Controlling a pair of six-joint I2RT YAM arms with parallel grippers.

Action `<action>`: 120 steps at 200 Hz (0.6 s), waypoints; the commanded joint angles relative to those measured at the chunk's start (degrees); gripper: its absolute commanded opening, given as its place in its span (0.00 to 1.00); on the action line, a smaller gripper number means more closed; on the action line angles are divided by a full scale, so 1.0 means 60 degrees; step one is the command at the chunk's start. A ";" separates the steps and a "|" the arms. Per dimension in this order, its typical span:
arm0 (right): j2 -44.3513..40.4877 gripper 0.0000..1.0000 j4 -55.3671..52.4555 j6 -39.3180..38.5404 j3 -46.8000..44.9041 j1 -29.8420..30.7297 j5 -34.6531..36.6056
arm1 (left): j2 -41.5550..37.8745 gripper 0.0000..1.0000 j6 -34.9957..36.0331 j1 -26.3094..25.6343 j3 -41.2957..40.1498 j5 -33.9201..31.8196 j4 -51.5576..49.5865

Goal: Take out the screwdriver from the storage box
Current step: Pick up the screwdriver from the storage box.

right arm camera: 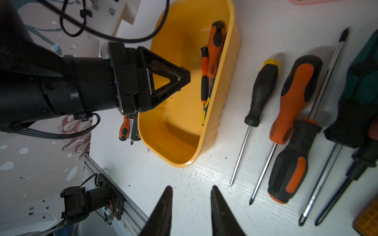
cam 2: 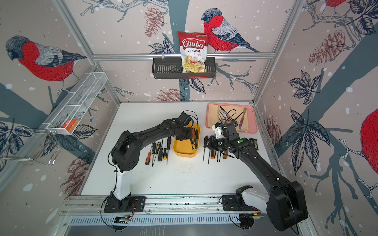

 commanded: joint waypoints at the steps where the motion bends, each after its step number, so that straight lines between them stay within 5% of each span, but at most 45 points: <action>1: -0.0096 0.33 0.0299 0.0128 -0.0085 0.0024 -0.0224 | 0.0384 0.40 -0.0052 -0.0020 0.0385 -0.0181 -0.0390; 57: -0.0100 0.33 0.0298 0.0096 -0.0167 -0.0044 -0.0122 | 0.1234 0.38 0.0006 -0.0089 0.0946 -0.0141 -0.0626; 120: -0.0056 0.33 0.0437 0.0259 -0.0327 -0.0090 -0.0054 | 0.1661 0.23 0.0192 -0.0165 0.0921 -0.0383 -0.0962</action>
